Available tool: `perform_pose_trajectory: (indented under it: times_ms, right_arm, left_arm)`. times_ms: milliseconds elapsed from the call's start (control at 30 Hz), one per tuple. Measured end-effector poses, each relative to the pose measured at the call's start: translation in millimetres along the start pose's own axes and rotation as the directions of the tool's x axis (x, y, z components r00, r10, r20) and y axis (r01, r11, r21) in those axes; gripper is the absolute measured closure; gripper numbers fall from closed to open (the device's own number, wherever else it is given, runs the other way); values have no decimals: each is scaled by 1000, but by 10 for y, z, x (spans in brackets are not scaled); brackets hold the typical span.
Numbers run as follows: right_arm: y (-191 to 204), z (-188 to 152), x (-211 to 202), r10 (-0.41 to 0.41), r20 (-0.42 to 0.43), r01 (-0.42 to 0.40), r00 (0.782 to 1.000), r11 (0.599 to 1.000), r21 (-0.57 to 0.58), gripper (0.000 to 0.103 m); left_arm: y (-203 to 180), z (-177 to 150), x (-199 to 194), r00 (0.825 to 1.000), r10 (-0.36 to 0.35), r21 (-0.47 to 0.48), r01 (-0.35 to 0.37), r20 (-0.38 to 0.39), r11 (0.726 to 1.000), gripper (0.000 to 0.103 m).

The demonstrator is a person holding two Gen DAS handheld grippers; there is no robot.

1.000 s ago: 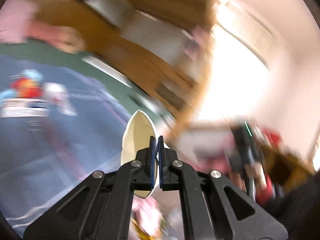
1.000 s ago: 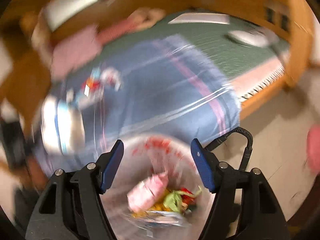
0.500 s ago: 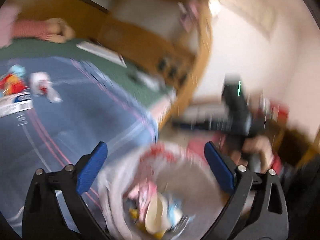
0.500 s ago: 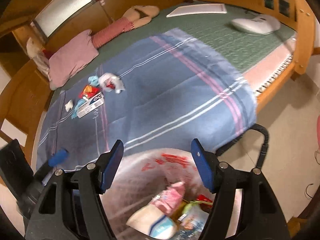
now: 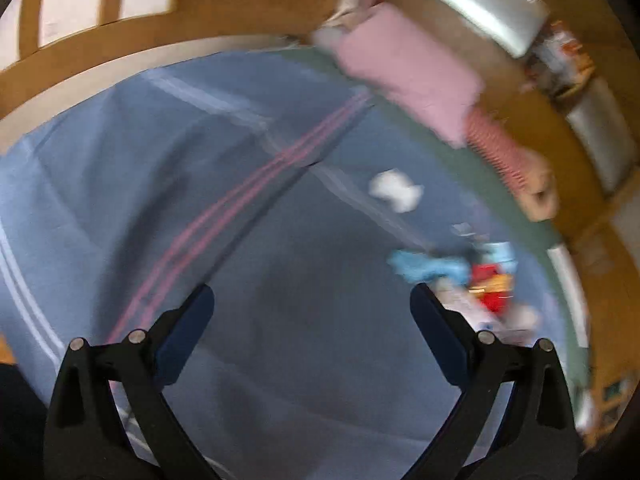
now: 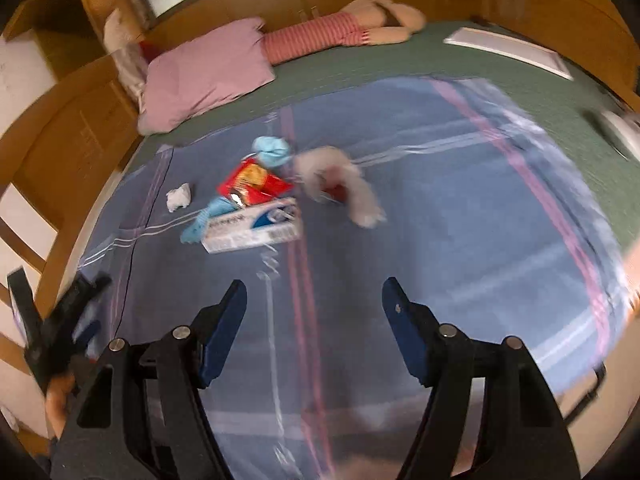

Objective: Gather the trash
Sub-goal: 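Release the cup and clear bag into the bin with both tools, then grasp the white plastic bag with the right tool and lift it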

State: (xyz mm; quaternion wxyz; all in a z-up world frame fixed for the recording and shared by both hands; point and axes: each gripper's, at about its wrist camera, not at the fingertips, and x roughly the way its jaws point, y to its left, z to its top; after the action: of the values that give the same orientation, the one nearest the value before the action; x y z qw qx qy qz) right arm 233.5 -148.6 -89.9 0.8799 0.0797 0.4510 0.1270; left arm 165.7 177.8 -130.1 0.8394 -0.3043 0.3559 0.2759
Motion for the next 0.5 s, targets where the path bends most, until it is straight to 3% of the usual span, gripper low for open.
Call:
perform_pose_trajectory:
  times_ms: [67,233,300,400,500]
  right_arm:
    - [156,146,289,-2,-11,1,1000,998,-55,34]
    - [533,493,1079,27,-39,-33,999,986,-163,34]
    - [578,650,1470,44,-94,-57,995,988,-145,34]
    - [546,755,1838,3,-145,-18,989,995,-103,34]
    - [562,719,1997,-6,-192,-17,981,993,-121,34]
  left_arm:
    - [121,-23,42,999,16,-2,-16,-29,1000,5]
    - [231,-37,76,999,46,5,-46,-4,999,5]
    - [262,-21,88,999,44,8,-44,-7,999,5]
    - [201,-32,120,999,46,24,-46,-3,999,5]
    - [217,-14,145,998,55,27,-55,-1,998,5]
